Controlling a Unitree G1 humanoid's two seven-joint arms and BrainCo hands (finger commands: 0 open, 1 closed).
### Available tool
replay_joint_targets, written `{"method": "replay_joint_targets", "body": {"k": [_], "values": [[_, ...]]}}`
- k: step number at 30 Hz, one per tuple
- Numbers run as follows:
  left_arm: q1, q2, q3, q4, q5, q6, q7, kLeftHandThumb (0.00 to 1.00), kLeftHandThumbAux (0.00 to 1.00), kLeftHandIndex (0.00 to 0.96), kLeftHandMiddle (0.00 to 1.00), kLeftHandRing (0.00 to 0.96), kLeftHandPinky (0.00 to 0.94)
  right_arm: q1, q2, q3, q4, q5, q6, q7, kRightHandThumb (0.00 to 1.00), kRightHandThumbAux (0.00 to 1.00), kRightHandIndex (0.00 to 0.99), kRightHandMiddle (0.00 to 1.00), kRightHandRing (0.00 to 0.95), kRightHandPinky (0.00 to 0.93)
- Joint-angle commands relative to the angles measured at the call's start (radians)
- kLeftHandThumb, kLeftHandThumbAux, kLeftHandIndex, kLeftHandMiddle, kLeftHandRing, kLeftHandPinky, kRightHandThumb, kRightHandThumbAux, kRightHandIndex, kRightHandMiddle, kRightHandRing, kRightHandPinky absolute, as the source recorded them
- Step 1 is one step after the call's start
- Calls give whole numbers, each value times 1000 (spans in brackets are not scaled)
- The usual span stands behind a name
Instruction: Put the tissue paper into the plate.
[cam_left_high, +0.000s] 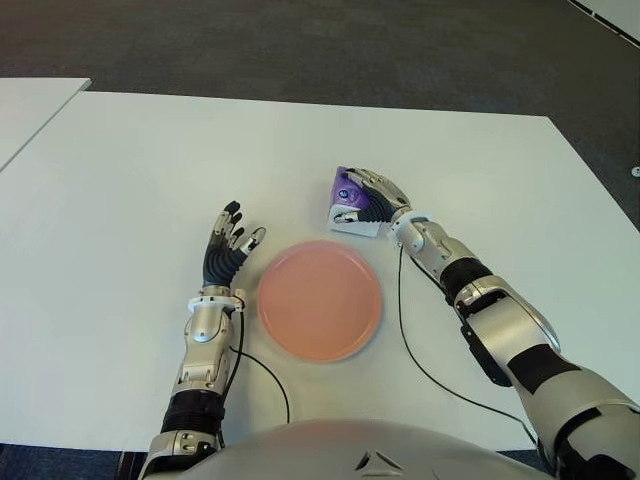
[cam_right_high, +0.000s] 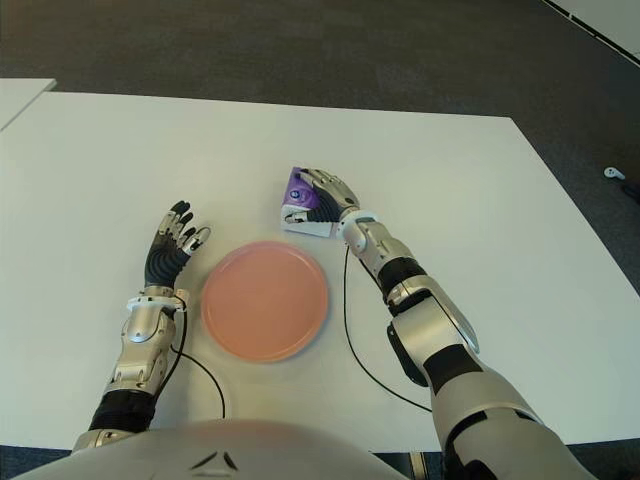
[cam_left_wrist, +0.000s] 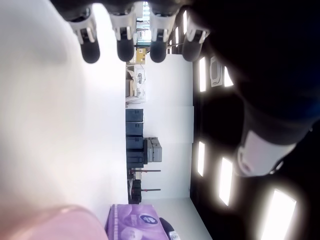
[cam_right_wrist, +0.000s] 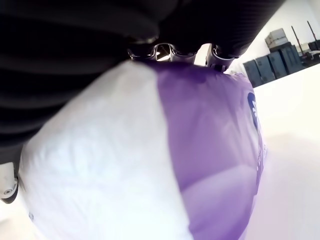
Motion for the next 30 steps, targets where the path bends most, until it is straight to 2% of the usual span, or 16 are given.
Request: {"method": "replay_joint_targets", "body": {"k": [1,10,18,23,30], "values": [[7,5,-1,2,1,1,9,0,629,24,20,0,0,36,8,3,44,5,24,24,261,451,0,0,0,0],[19,1,-1,-10,8,-1,24,0,632,33,28,0,0,42,-5,-2,40,7,9,15,231,436,0,0,0,0],[23,1,-3,-16,3,4,22,0,637,28,28,0,0,66,4,25,51,-21,2,-16,189,431,0,0,0,0],[28,2,-5,-23,8,7,25,0,638,27,25,0,0,88,31,88,117,-81,16,-105,192,443,0,0,0,0],[32,2,-4,-28,13,3,31,0,642,26,29,0,0,87,36,188,161,-169,34,-193,205,450,0,0,0,0]]}}
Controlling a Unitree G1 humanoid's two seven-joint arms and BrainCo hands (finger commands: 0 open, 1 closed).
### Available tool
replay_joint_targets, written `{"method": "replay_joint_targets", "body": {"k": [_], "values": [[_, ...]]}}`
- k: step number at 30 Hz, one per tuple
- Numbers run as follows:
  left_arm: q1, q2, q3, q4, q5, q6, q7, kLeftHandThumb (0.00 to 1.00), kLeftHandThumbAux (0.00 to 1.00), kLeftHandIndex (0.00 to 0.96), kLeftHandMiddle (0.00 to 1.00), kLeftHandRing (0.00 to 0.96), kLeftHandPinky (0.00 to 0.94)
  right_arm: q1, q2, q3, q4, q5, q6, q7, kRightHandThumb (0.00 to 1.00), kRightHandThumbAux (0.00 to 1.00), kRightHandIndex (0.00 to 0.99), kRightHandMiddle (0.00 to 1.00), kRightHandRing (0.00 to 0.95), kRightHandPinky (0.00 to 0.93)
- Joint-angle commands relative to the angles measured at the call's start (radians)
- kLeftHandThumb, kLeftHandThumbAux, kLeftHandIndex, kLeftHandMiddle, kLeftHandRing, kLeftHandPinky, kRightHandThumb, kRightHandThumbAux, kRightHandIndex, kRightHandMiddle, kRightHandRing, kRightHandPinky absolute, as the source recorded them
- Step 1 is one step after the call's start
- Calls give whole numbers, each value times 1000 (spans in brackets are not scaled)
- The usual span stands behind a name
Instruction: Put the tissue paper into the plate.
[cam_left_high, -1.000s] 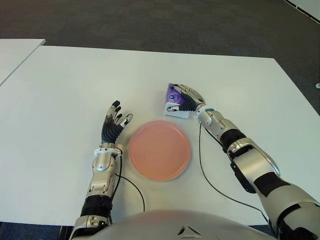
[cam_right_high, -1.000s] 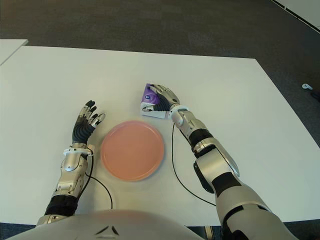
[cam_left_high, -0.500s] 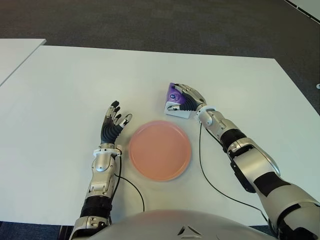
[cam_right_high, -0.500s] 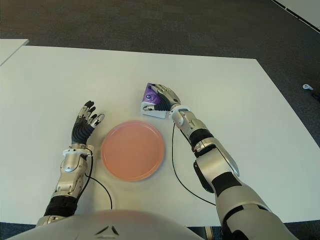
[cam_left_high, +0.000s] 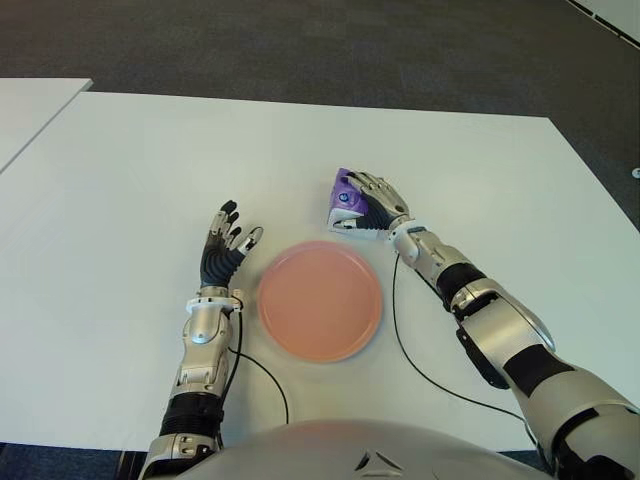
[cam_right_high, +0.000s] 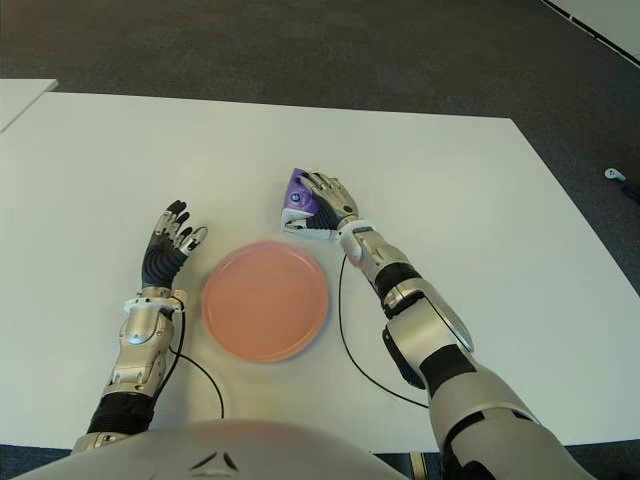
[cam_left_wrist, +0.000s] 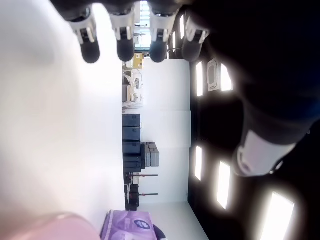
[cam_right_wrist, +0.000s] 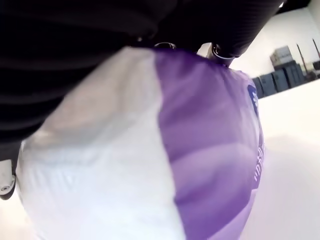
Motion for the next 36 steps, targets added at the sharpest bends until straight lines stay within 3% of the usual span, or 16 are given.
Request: {"method": "replay_joint_targets", "body": {"k": [1,7,19,36], "values": [[17,2,-3,-4,10,4,16,0,643,26,29,0,0,82,16,83,76,-79,36,8,204,451,0,0,0,0],[23,4,-3,-11,8,3,16,0,641,30,32,0,0,101,21,128,88,-99,38,-17,199,444,0,0,0,0],[28,-1,-4,-22,4,6,17,0,638,34,32,0,0,109,12,179,88,-102,19,24,190,440,0,0,0,0],[25,-4,0,-24,-4,8,17,0,642,34,28,0,0,108,-13,198,78,-99,-32,25,194,435,0,0,0,0]]}}
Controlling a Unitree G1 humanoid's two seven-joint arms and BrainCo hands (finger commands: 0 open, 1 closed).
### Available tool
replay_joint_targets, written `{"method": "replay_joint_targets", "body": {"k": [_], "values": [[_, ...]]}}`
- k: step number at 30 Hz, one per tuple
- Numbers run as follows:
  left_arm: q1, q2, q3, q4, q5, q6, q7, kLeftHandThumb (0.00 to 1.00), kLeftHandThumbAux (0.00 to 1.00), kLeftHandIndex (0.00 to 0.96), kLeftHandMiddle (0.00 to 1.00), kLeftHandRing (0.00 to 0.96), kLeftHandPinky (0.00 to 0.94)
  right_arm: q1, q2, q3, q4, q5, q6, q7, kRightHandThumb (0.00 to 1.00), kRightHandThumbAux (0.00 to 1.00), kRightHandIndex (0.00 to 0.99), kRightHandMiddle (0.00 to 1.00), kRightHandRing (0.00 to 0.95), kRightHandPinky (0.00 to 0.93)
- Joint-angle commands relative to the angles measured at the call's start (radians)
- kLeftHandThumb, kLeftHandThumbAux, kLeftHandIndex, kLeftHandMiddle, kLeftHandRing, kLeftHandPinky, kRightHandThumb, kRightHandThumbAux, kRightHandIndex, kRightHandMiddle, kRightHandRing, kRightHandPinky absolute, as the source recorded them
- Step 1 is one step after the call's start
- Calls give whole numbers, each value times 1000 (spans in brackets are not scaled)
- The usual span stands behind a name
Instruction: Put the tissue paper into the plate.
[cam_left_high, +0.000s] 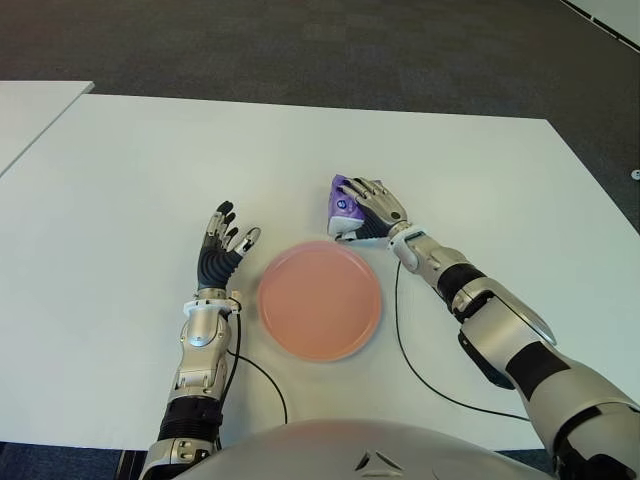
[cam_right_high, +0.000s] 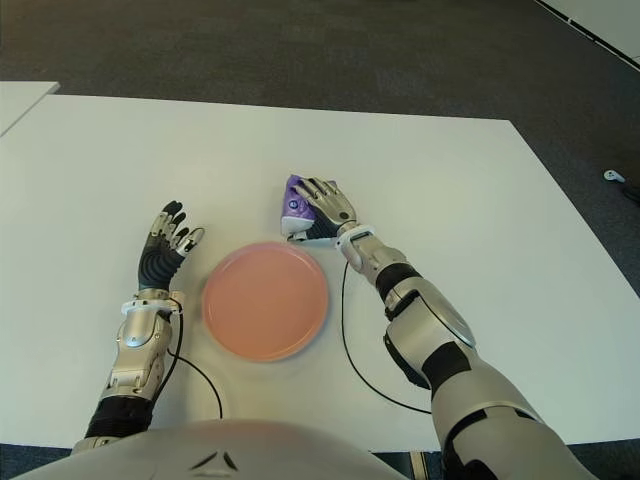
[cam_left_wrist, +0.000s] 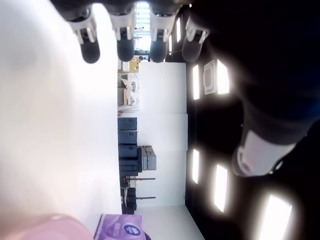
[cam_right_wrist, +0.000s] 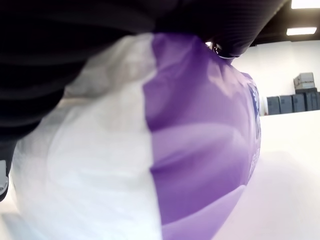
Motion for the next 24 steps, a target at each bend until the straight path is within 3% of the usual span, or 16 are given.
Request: {"method": "replay_joint_targets", "body": {"k": [1,12,18,22,23,24], "values": [[8,-3,-1,1,-2,8,10,0,642,35,27,0,0,114,8,61,54,-52,-20,108,194,433,0,0,0,0],[3,-4,2,4,-3,11,15,0,645,37,29,0,0,112,6,60,54,-43,-26,117,199,440,0,0,0,0],[1,-3,4,7,-5,12,15,0,645,36,31,0,0,108,27,62,78,-47,9,111,235,454,0,0,0,0],[0,-2,4,8,-7,7,11,0,645,35,31,0,0,109,42,76,97,-63,48,90,368,434,0,47,58,125],[0,-1,4,8,-7,6,10,0,645,34,31,0,0,109,41,80,95,-67,57,81,487,437,38,118,171,241],[0,-1,4,9,-6,5,9,0,645,34,31,0,0,109,41,83,94,-69,63,75,548,439,66,155,224,290]]}}
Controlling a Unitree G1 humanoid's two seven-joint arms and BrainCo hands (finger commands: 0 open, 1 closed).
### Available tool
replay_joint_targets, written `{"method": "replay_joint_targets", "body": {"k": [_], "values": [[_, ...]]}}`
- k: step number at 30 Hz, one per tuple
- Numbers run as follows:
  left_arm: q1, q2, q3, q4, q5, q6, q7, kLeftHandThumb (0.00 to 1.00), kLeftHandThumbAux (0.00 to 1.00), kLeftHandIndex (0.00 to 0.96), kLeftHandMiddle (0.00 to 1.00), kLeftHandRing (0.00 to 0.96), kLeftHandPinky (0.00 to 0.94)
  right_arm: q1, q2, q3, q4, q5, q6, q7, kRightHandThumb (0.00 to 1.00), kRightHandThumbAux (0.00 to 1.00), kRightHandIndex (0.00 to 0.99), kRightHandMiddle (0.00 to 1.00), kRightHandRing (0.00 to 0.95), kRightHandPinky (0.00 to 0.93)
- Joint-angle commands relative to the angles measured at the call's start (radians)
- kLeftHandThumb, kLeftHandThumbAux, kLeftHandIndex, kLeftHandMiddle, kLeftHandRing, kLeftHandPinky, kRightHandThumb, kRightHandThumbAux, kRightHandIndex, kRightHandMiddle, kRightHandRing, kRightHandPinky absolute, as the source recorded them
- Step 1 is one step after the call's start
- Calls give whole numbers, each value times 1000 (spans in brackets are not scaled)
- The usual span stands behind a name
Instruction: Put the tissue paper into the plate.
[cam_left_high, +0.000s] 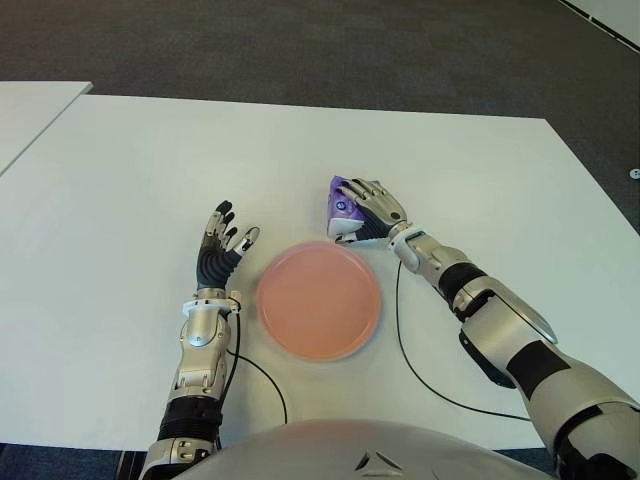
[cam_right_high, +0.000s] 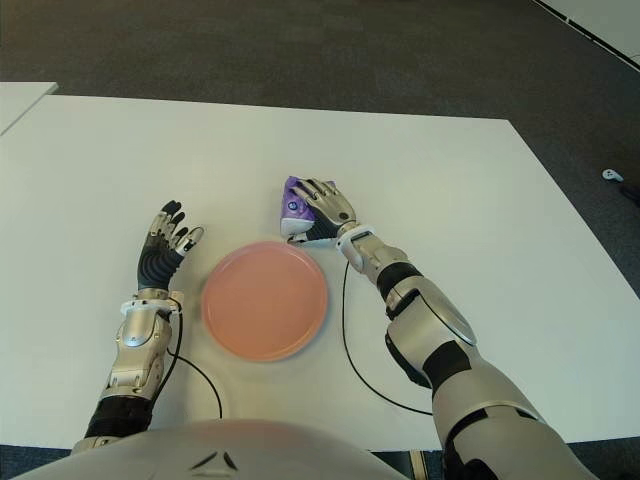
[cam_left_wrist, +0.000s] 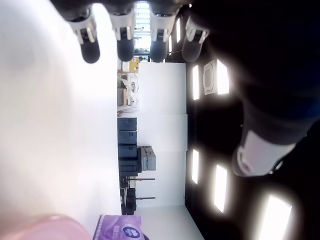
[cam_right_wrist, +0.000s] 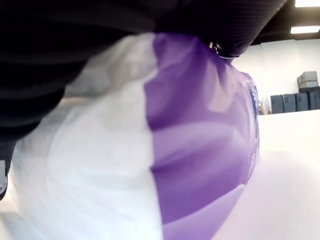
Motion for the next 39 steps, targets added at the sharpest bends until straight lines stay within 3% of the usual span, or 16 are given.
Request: {"method": "replay_joint_targets", "body": {"k": [1,2,3,5,8,11,20,29,39], "values": [[1,1,0,10,-4,3,6,0,645,33,32,0,0,123,28,69,79,-74,62,60,637,440,107,208,301,361],[1,1,0,10,-3,2,5,0,644,34,32,0,0,125,31,72,80,-75,74,49,727,449,178,281,388,418],[1,2,0,10,-3,2,5,0,643,34,33,0,0,127,34,75,82,-78,86,36,760,452,204,307,419,439],[1,3,-1,11,-2,2,5,0,640,35,34,0,0,129,37,78,83,-80,97,23,901,554,273,410,456,506],[1,6,-1,8,-2,8,2,0,635,37,34,0,0,136,41,81,82,-82,112,-18,967,609,368,417,513,608],[1,9,-2,6,-2,15,-1,0,628,40,34,0,0,145,43,75,80,-73,112,-51,989,624,460,432,555,688],[11,13,-9,-14,0,23,-6,0,616,45,37,0,0,162,45,81,90,-78,121,-142,999,629,659,456,579,797],[14,12,-9,-23,-1,34,-5,0,626,58,47,2,0,166,44,69,94,-59,113,-231,1000,635,770,443,521,834],[14,10,-5,-29,-23,57,-14,0,626,66,54,10,0,168,41,61,85,-55,96,-320,1000,636,825,450,506,838]]}}
